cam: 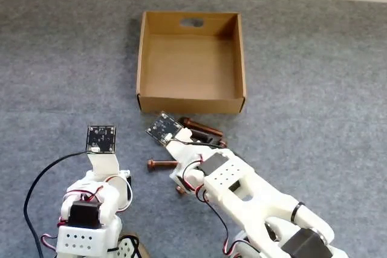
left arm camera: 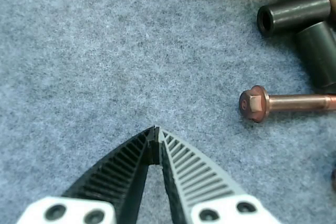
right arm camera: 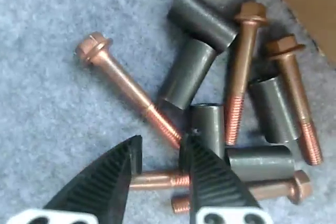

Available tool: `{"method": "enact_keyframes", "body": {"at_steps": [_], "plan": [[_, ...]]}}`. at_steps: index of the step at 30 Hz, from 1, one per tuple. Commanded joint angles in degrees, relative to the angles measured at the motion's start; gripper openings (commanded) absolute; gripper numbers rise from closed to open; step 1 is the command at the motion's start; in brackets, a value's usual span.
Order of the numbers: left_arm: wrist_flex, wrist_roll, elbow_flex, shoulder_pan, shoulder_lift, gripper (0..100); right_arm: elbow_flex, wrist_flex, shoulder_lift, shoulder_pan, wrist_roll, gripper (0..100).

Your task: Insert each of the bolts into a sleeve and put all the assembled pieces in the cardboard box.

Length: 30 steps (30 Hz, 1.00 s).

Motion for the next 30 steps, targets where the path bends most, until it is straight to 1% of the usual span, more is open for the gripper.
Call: {"method": "enact_keyframes", "body": {"at_steps": [1, 4, 8, 11, 14, 18, 25, 30], "plan": [[0.2, 0.3, 1.0, 0.6, -0.4, 1, -2.9, 2.0, -0.7, 0.7, 0.0, 12.7], [0.2, 0.3, 1.0, 0.6, -0.4, 1, -5.3, 5.0, -2.3, 2.3, 0.0, 12.7], [0.2, 0.3, 1.0, 0.6, -0.4, 1, -3.5, 5.1, -9.7, 4.8, 0.0, 12.7], [0.2, 0.3, 1.0, 0.6, -0.4, 1, -0.7, 4.7, -15.5, 5.3, 0.0, 12.7], [0.2, 0.3, 1.0, 0.6, -0.4, 1, 2.1, 1.9, -17.8, 5.3, 0.0, 12.7], [0.2, 0.3, 1.0, 0.6, -0.4, 1, 3.6, -2.1, -13.9, 5.4, 0.0, 12.7], [0.2, 0.3, 1.0, 0.6, -0.4, 1, -1.4, -2.5, -1.6, 5.3, 0.0, 12.7], [0.2, 0.3, 1.0, 0.6, -0.4, 1, -3.4, -2.5, 4.1, 5.3, 0.1, 12.7]]}}
